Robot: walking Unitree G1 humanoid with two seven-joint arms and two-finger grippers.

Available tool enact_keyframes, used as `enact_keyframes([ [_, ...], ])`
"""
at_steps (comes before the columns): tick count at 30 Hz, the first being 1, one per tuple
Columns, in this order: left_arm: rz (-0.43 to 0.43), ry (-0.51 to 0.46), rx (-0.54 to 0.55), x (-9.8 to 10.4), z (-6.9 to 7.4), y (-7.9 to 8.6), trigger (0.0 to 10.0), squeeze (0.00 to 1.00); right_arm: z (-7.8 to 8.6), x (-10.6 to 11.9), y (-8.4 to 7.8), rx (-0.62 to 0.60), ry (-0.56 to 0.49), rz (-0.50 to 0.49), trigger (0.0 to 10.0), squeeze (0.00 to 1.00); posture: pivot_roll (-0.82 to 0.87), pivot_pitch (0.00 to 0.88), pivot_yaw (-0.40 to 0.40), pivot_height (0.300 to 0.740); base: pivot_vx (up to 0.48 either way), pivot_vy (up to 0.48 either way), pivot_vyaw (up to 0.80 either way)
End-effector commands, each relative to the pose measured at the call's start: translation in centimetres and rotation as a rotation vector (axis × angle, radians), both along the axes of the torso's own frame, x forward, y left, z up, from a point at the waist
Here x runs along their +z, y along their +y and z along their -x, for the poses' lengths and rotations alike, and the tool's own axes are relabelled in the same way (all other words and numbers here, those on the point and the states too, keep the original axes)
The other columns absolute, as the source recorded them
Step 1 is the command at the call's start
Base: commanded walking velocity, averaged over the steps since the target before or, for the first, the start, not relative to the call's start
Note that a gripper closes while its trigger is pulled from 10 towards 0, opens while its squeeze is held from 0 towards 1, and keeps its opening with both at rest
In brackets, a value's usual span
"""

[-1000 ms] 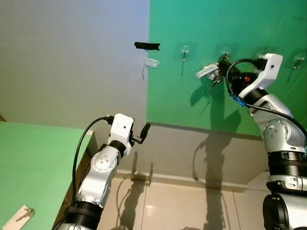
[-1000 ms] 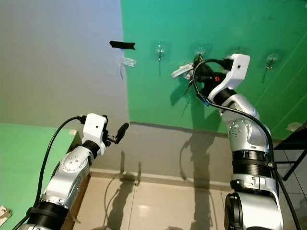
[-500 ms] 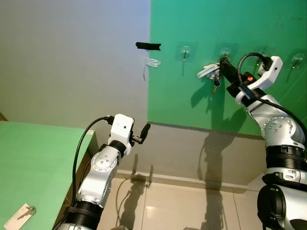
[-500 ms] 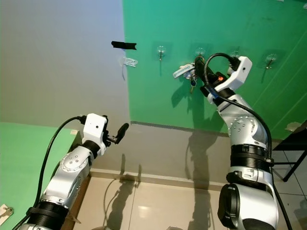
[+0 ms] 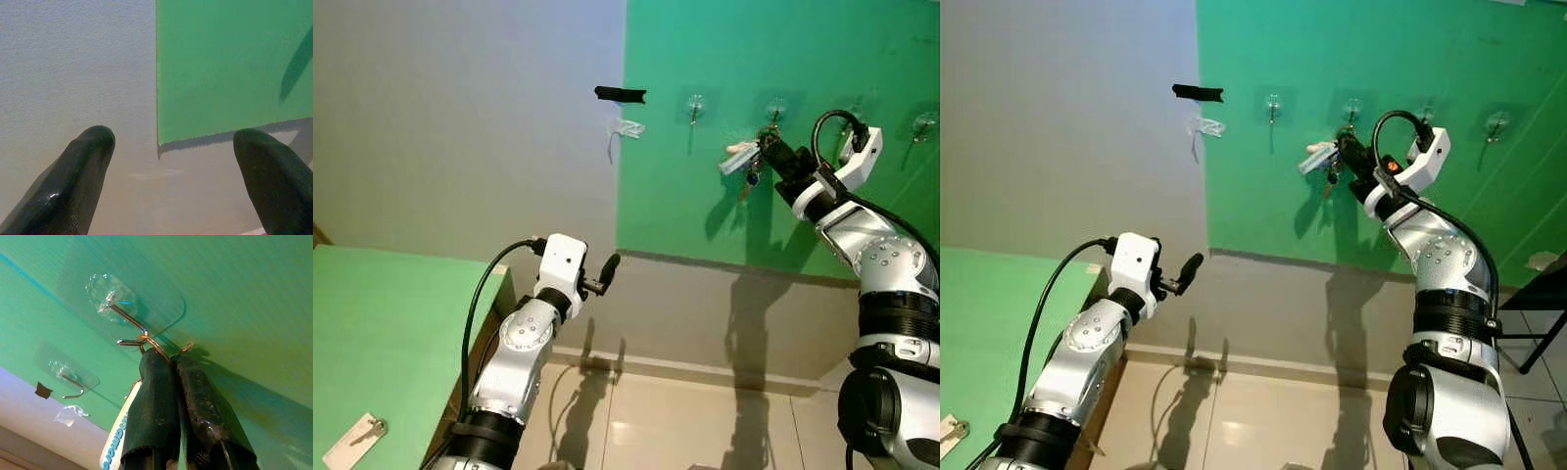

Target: Hang keys on a hook

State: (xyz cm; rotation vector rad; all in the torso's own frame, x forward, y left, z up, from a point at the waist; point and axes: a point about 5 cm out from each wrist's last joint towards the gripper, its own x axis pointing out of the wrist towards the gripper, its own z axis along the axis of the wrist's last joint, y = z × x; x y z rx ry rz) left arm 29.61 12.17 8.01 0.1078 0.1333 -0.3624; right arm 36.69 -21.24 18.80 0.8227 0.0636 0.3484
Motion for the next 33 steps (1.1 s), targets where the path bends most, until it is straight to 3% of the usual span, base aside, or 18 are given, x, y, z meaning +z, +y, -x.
enact_keyframes([
  [1,-0.004,-0.006,-0.001,0.2,0.0,-0.1,10.0,0.00,0.0,-0.9,-0.1,-0.003,0.062,0.003,0.0,0.00,-0.05,0.014,-0.016,0.740,0.000,0.000,0.00],
  [4,-0.003,-0.004,-0.001,0.2,0.0,-0.1,10.0,0.00,0.0,-1.4,-0.3,-0.032,0.086,0.086,0.0,0.00,-0.05,0.015,-0.016,0.740,0.000,0.000,0.00],
  [5,-0.002,-0.003,-0.001,0.2,0.1,-0.1,10.0,0.00,0.0,-1.6,-0.7,-0.068,0.093,0.150,1.6,0.00,-0.05,0.015,-0.016,0.740,0.000,0.000,0.00],
  [6,-0.002,-0.003,-0.001,0.2,0.1,-0.1,10.0,0.00,0.0,-1.6,-0.7,-0.068,0.093,0.150,1.6,0.00,-0.05,0.015,-0.016,0.740,0.000,0.000,0.00],
  [7,-0.002,-0.003,-0.001,0.2,0.1,-0.1,10.0,0.00,0.0,-1.7,-0.8,-0.079,0.091,0.194,10.0,1.00,-0.05,0.015,-0.015,0.740,0.000,0.000,0.00],
  [14,-0.002,-0.002,-0.002,0.2,0.1,-0.2,10.0,0.00,-0.1,-1.1,-2.0,-0.199,0.026,0.412,10.0,1.00,-0.05,0.016,-0.015,0.740,0.000,0.000,0.00],
  [27,-0.002,-0.003,-0.004,0.2,0.0,-0.2,10.0,0.00,-0.1,-1.1,-2.1,-0.226,-0.006,0.476,10.0,1.00,-0.06,0.014,-0.019,0.740,0.000,0.000,0.00],
  [33,-0.006,-0.001,-0.007,0.1,0.0,-0.3,10.0,0.00,0.0,-1.5,-2.1,-0.243,-0.013,0.599,10.0,1.00,-0.06,0.012,-0.016,0.740,0.000,0.000,0.00],
])
